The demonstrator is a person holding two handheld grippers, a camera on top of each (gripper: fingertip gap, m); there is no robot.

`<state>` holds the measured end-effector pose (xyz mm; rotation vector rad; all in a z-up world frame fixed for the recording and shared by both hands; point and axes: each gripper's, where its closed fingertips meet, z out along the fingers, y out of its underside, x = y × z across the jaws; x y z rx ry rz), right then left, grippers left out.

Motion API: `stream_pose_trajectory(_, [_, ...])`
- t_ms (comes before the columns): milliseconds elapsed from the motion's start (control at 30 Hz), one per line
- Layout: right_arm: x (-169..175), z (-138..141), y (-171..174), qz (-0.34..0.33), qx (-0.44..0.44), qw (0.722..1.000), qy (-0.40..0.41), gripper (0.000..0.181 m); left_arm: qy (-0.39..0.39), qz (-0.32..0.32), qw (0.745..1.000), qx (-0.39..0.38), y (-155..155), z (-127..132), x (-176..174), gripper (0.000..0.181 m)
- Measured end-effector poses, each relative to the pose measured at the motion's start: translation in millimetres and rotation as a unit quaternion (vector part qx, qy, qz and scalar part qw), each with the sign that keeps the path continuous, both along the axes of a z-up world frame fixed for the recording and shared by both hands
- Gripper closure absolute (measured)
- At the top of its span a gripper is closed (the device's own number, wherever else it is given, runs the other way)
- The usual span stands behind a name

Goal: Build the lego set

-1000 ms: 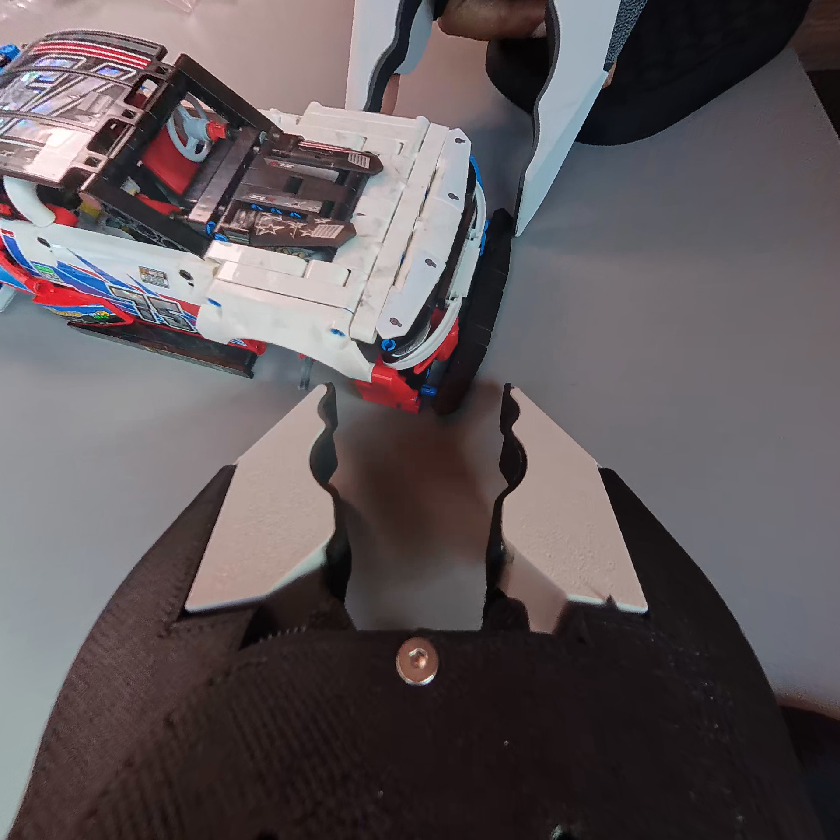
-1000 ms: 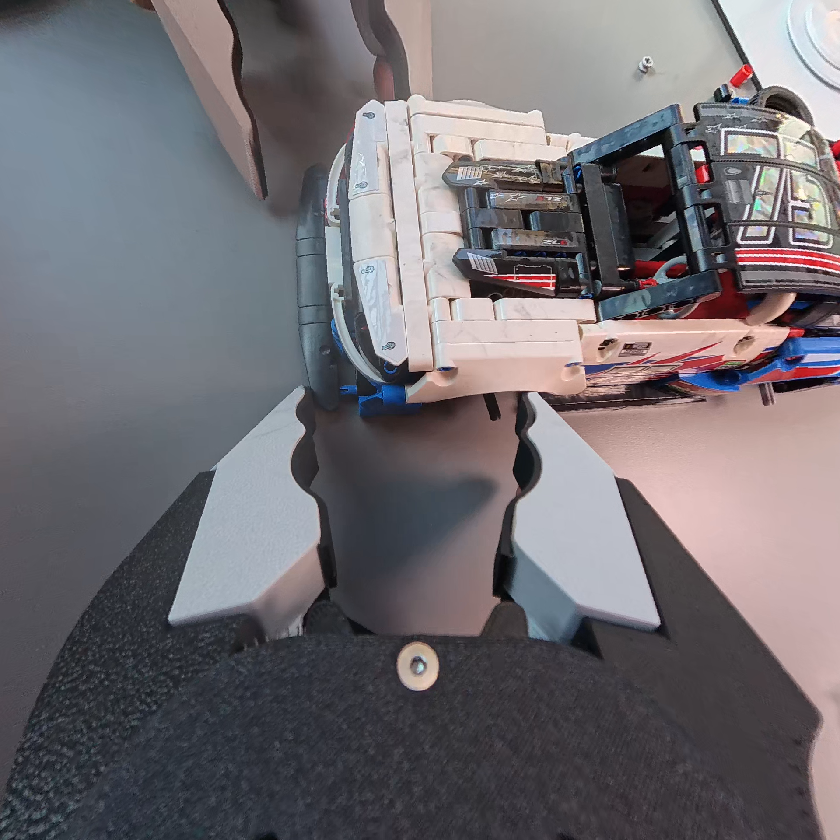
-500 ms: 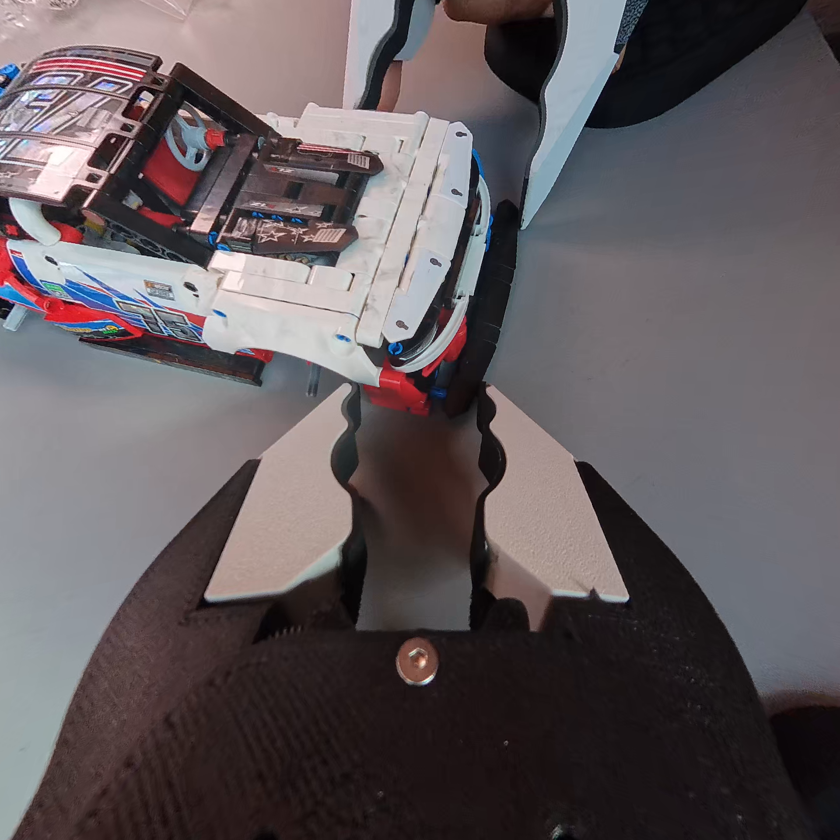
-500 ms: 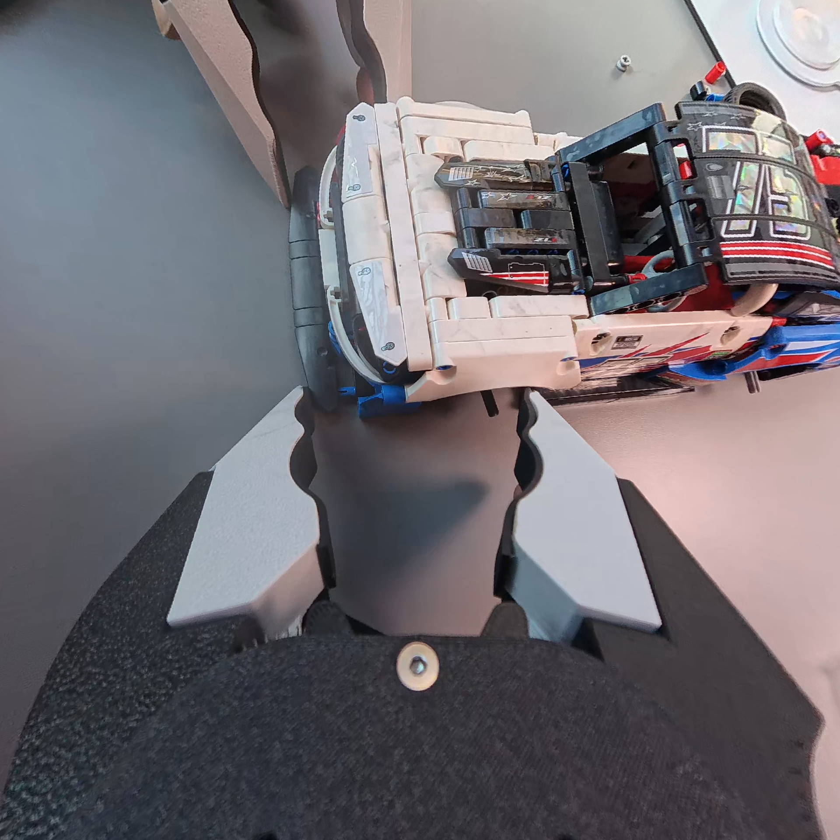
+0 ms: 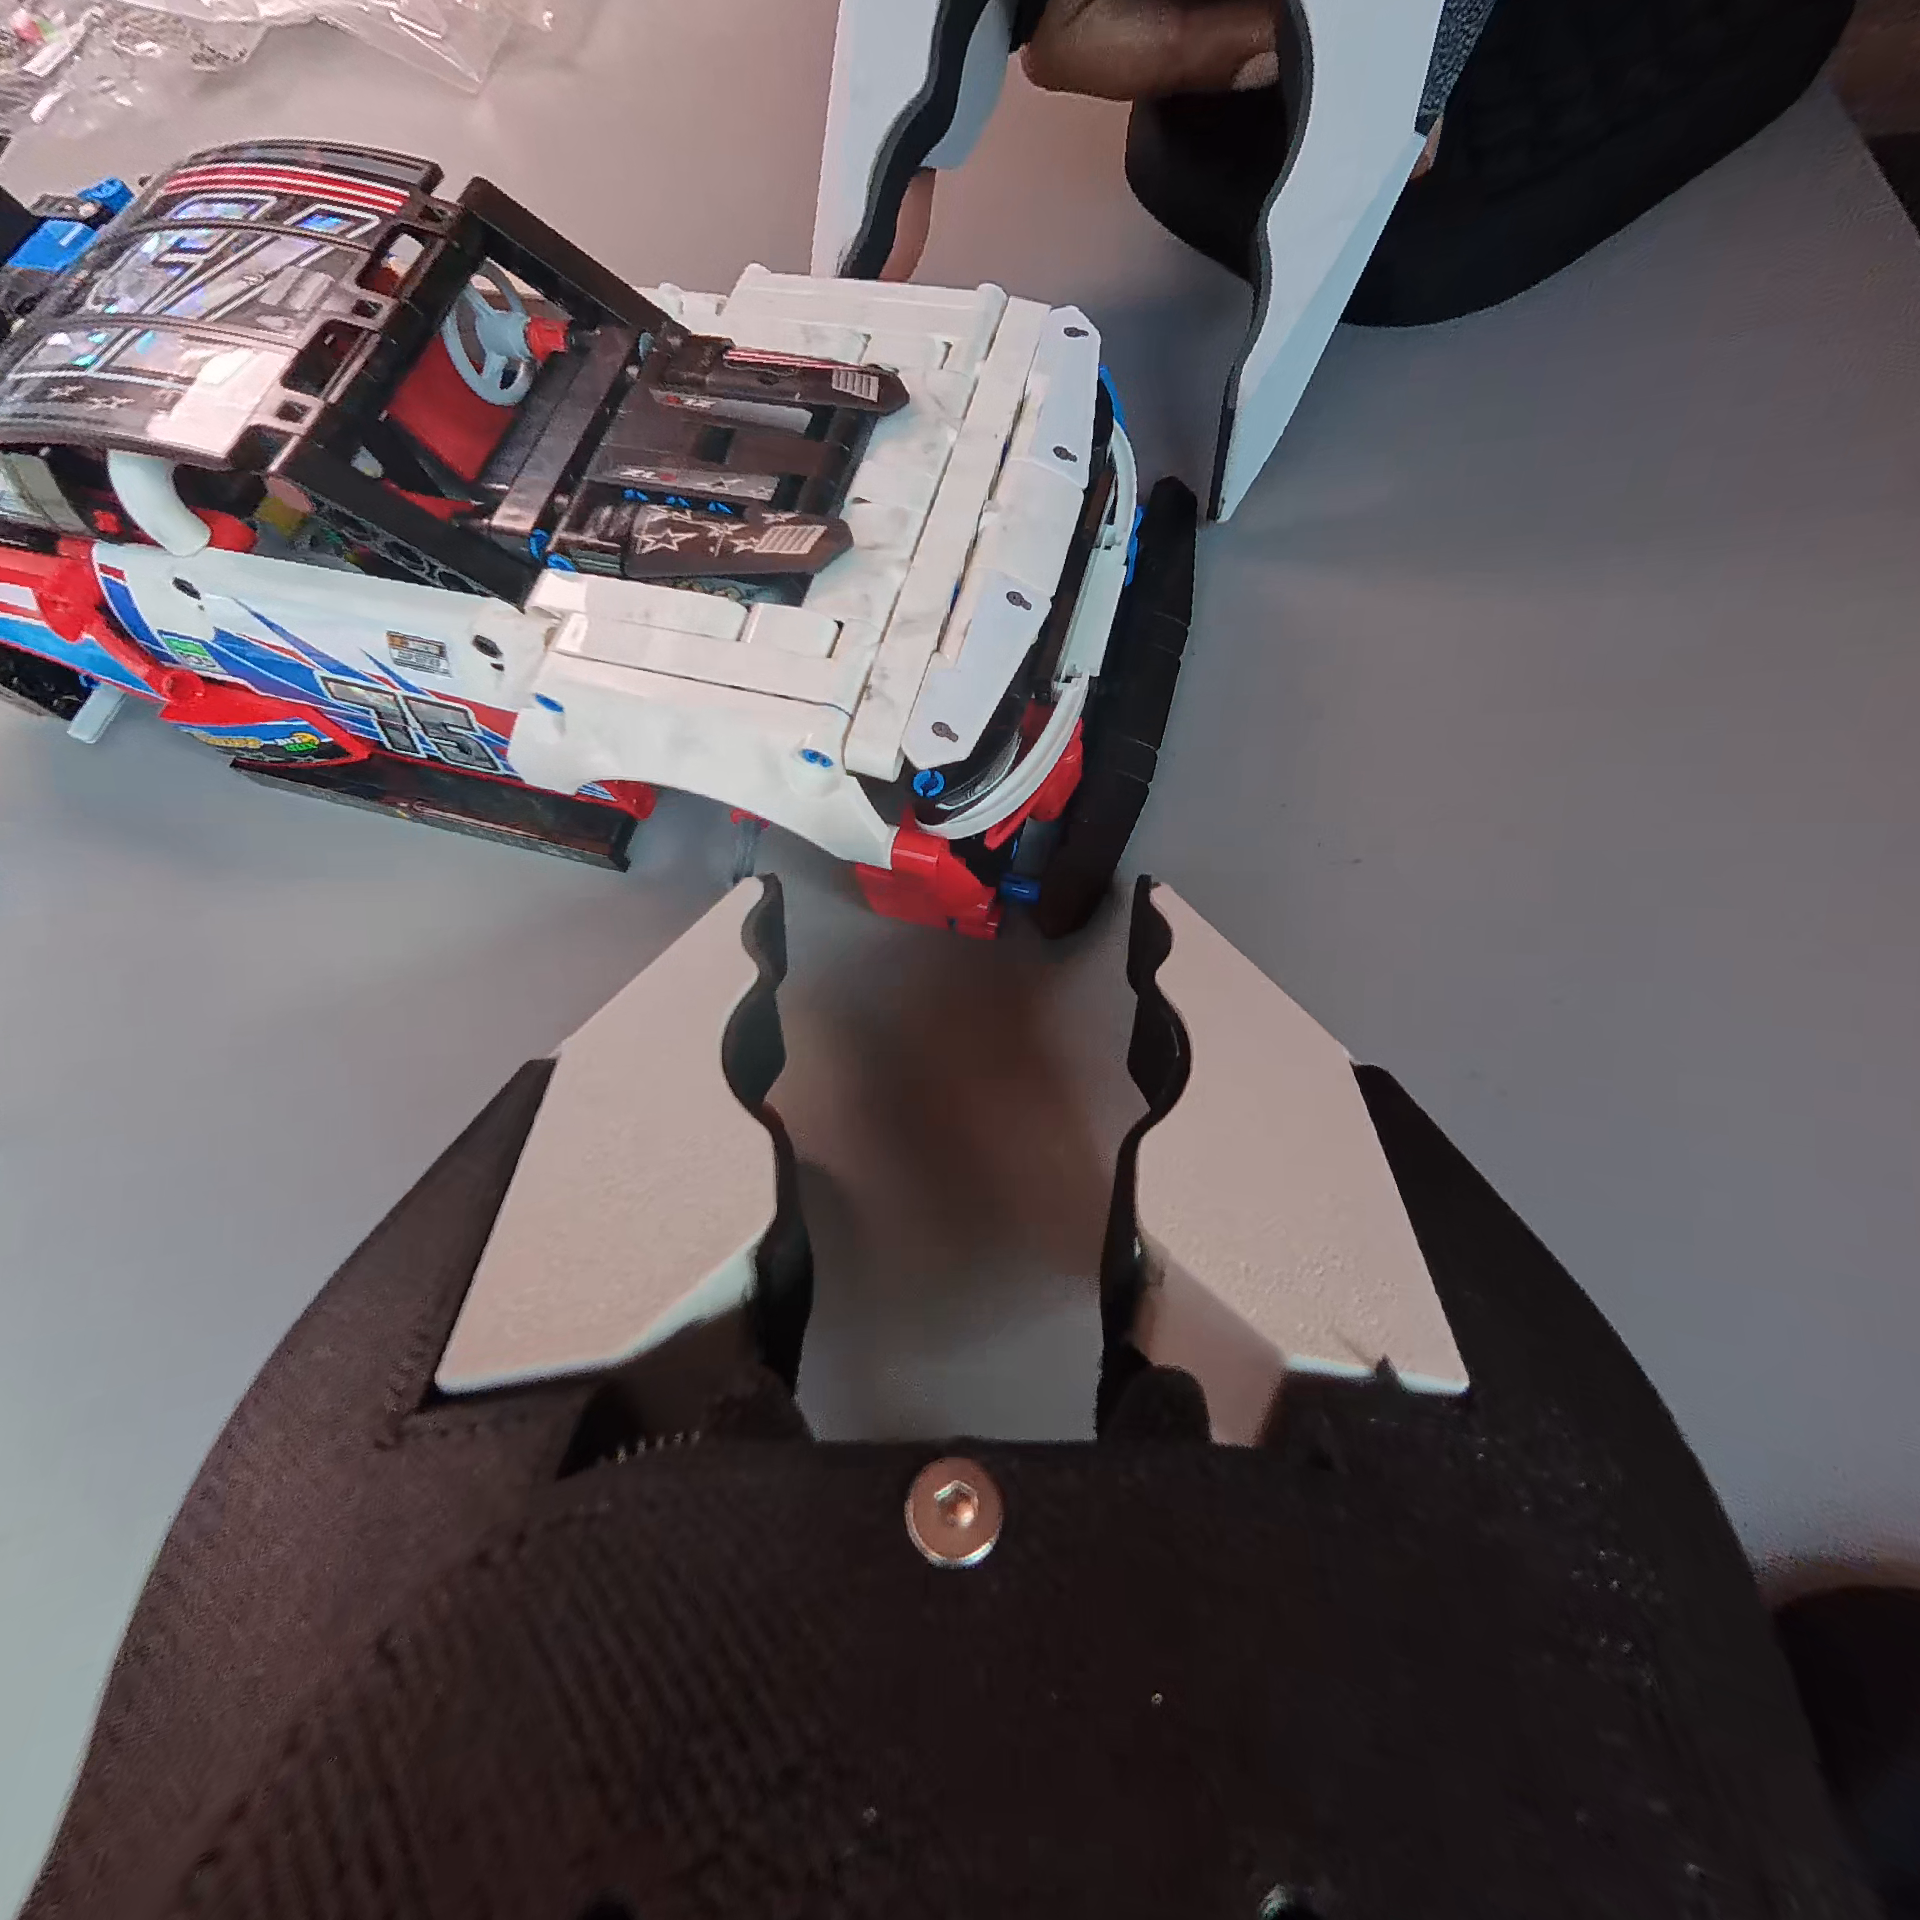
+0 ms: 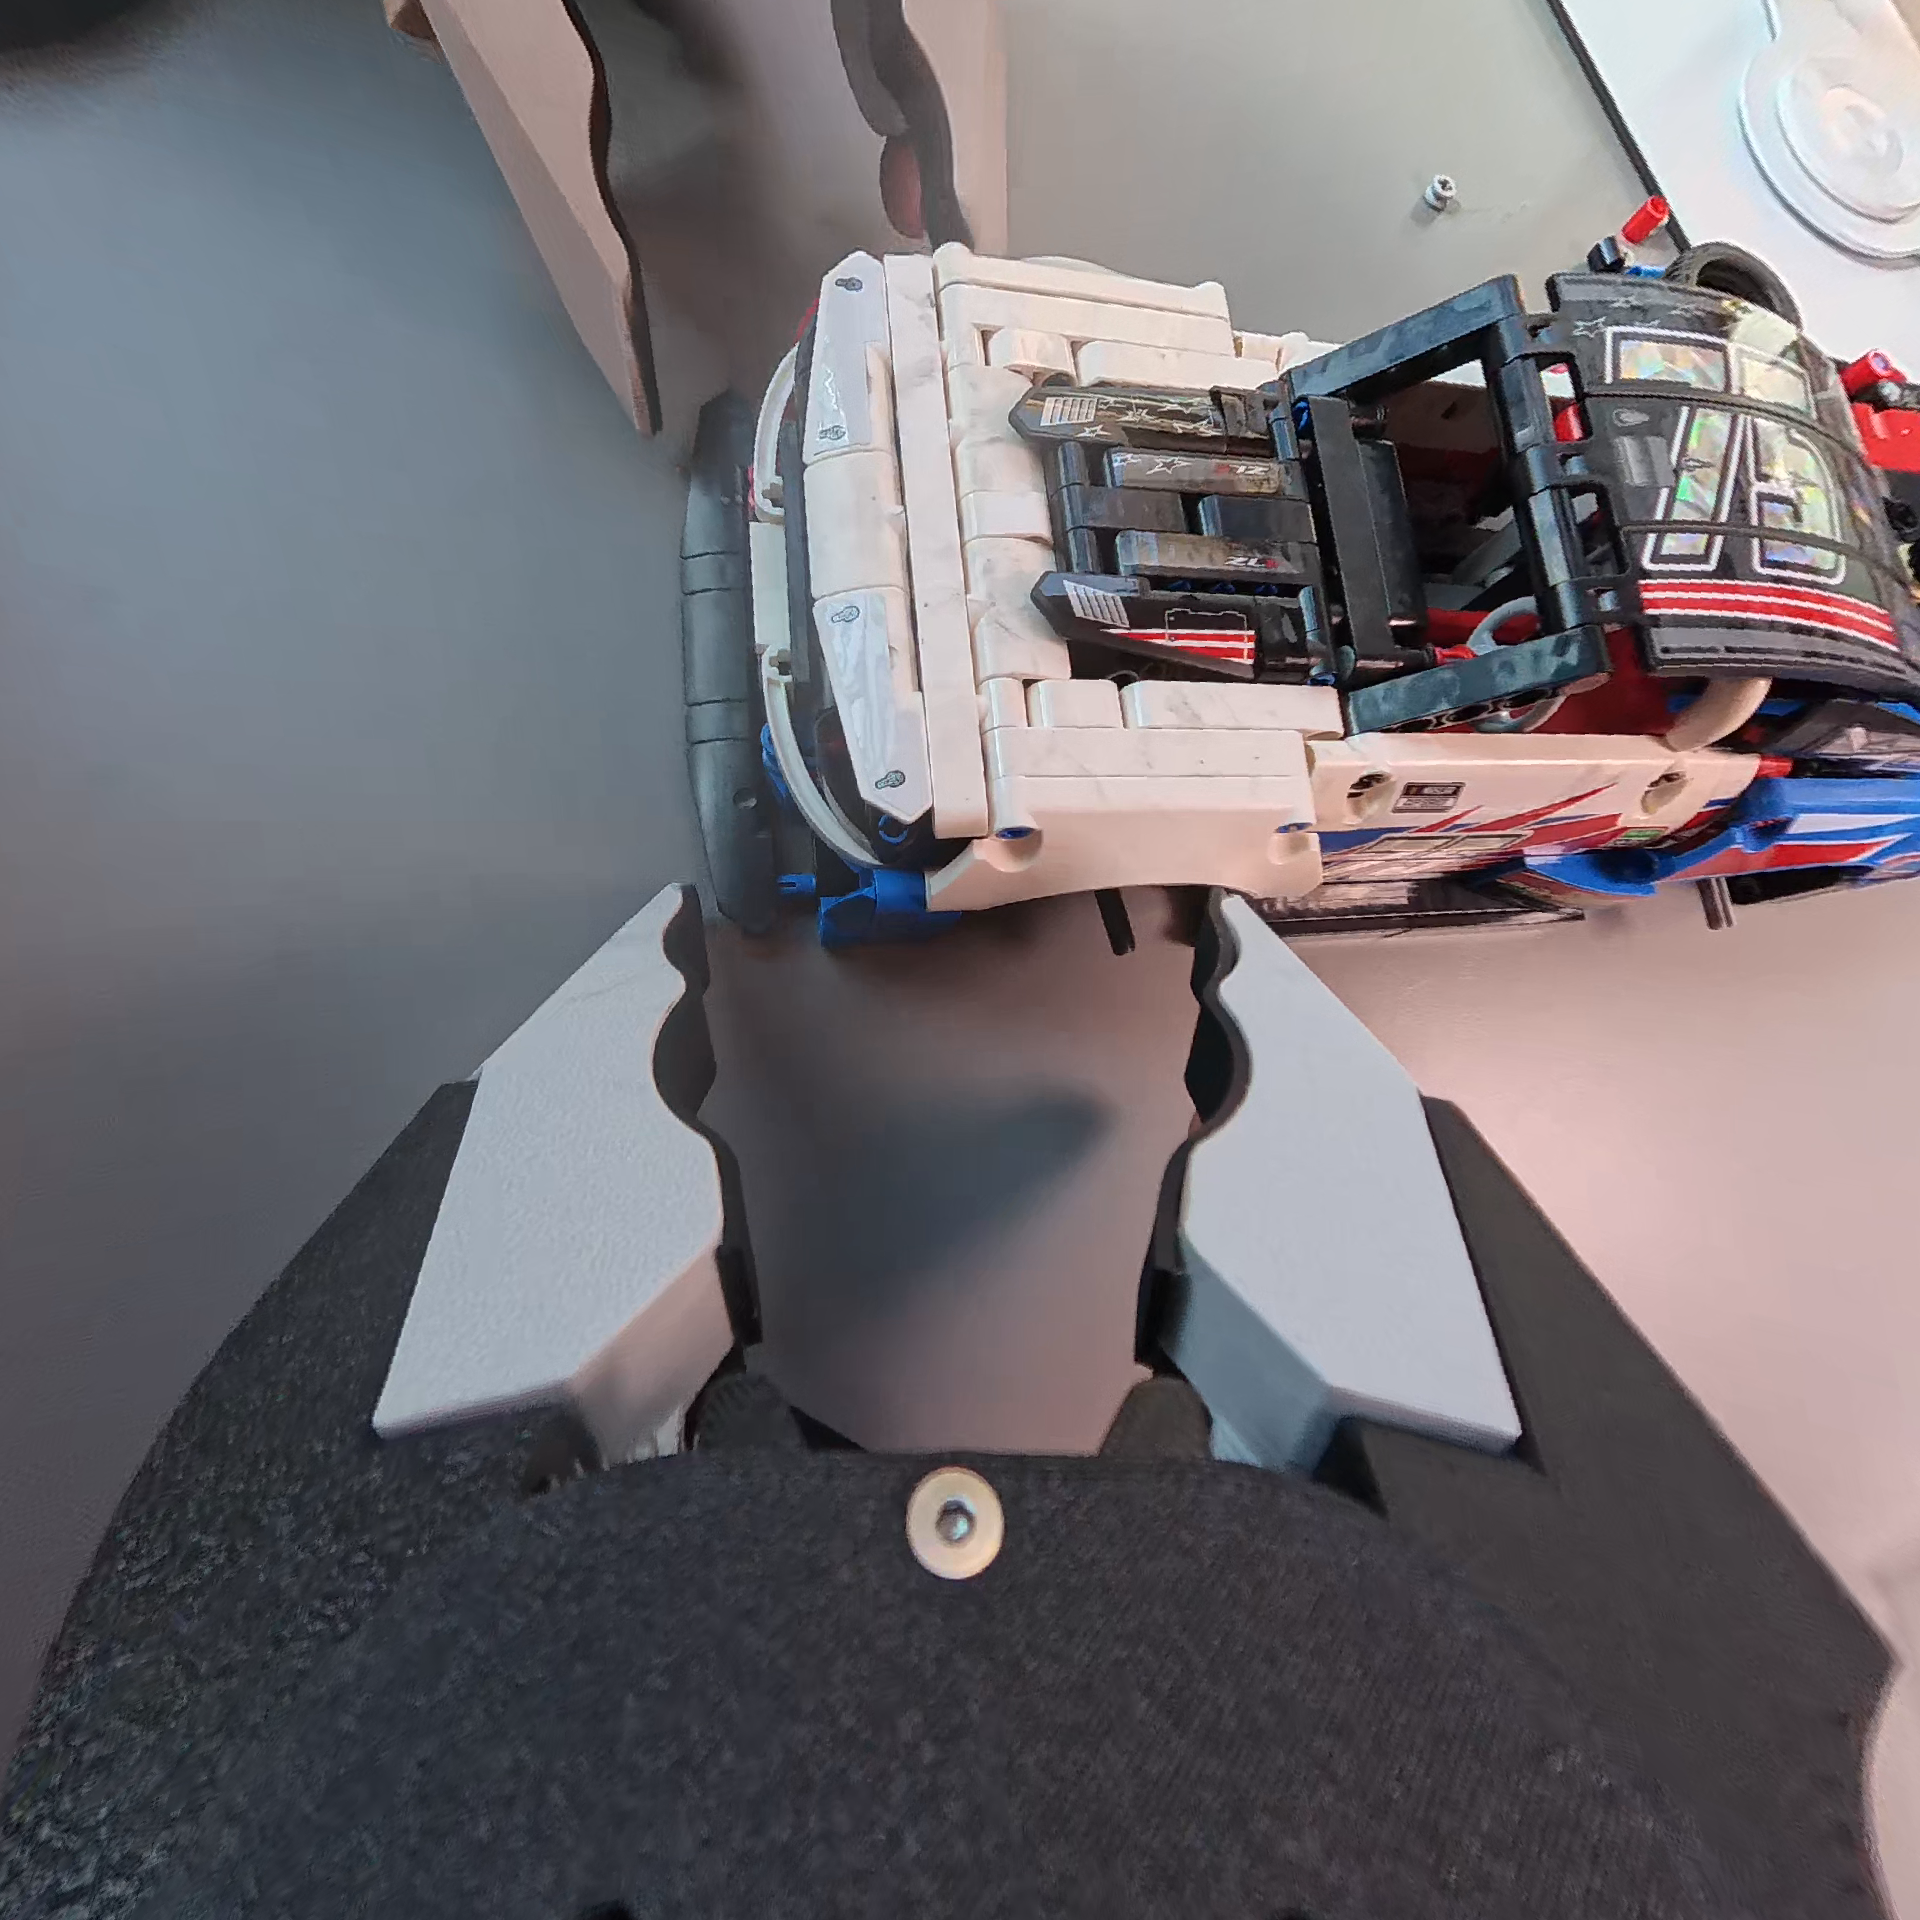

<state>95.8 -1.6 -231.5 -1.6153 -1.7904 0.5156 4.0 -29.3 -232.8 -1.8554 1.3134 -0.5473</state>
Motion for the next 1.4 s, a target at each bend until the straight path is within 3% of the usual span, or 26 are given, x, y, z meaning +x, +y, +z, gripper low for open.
stream_pose_trajectory(333, [2,3,5,0.024,0.021,0.999,0.016,0.078,0.009,-0.014,1.000,-0.001,5,-2,2,0.099])
stream_pose_trajectory(700, [-3,6,12,0.043,0.031,0.997,0.049,0.078,0.019,-0.016,1.000,-0.002,13,-6,1,0.091])
stream_pose_trajectory(1400, [-8,7,15,0.052,0.024,0.995,0.086,0.071,0.019,-0.025,0.999,0.013,11,-4,5,0.108])
